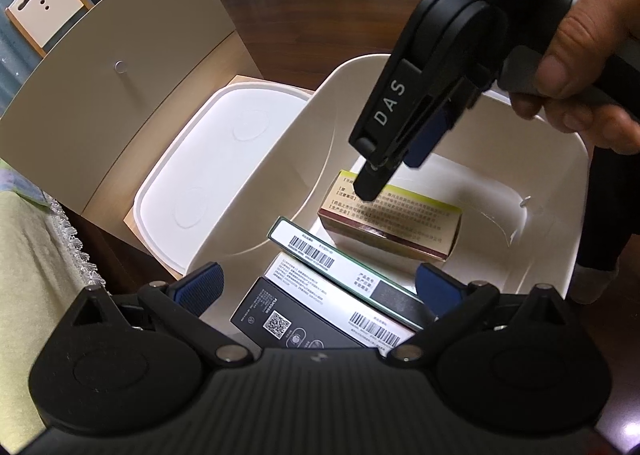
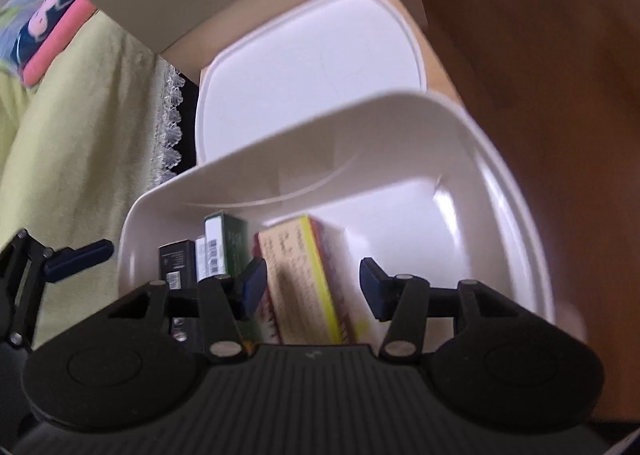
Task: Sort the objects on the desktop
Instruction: 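Lower the tan-pink box into the basin beside the ibuprofen box, then push the tan-pink box upright in the basin with the left tool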
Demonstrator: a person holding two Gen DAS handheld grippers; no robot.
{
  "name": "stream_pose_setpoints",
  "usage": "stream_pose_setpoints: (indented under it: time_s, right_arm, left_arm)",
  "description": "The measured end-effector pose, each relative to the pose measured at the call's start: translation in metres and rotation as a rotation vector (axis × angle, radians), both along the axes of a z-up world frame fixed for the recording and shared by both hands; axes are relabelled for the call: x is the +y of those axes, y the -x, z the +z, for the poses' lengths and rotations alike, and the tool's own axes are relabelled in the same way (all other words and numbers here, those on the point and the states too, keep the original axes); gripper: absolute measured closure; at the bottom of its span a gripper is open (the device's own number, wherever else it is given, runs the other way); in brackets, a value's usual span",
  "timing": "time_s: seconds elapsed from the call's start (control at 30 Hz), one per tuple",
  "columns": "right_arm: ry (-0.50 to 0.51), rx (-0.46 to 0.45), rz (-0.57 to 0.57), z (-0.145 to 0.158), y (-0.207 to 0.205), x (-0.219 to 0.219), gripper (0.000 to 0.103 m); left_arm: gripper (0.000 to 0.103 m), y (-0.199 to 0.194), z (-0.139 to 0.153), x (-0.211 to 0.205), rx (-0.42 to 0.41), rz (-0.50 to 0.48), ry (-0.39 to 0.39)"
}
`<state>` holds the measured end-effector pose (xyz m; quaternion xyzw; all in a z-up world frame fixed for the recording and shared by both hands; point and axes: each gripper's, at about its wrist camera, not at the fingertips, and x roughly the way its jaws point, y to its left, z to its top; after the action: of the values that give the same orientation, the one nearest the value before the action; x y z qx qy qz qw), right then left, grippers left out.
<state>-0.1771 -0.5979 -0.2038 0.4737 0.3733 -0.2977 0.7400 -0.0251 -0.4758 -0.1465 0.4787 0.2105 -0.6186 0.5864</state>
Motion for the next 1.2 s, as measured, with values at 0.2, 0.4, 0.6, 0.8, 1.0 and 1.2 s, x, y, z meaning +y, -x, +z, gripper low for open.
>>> stream_pose_setpoints:
  time_s: [0.2, 0.4, 0.6, 0.8, 1.0, 1.2]
  right_arm:
    - [-0.076, -0.055, -0.046, -0.007, 0.004, 0.000, 0.052]
    - [-0.133, -0.060, -0.075, -0.018, 0.009, 0.000, 0.049]
    - [-0.146, -0.058, -0.066, -0.022, 0.008, 0.003, 0.048]
    - [-0.175, -0.051, -0.066, -0.029, 0.010, 0.004, 0.048]
    - [-0.178, -0.054, -0.064, -0.030, 0.007, 0.004, 0.048]
    - [-0.176, -0.044, -0.070, -0.031, 0.007, 0.003, 0.048]
  left_arm:
    - [0.000, 0.000, 0.000, 0.000, 0.002, 0.000, 0.000]
    - [0.000, 0.000, 0.000, -0.001, 0.000, -0.002, -0.001]
    - [0.000, 0.001, 0.000, -0.001, -0.002, -0.003, -0.001]
    - [0.000, 0.000, 0.000, 0.000, -0.002, -0.004, -0.002]
    - [0.000, 0.000, 0.000, 0.000, -0.002, -0.005, -0.003]
    - [0.000, 0.000, 0.000, 0.000, 0.000, -0.006, -0.004]
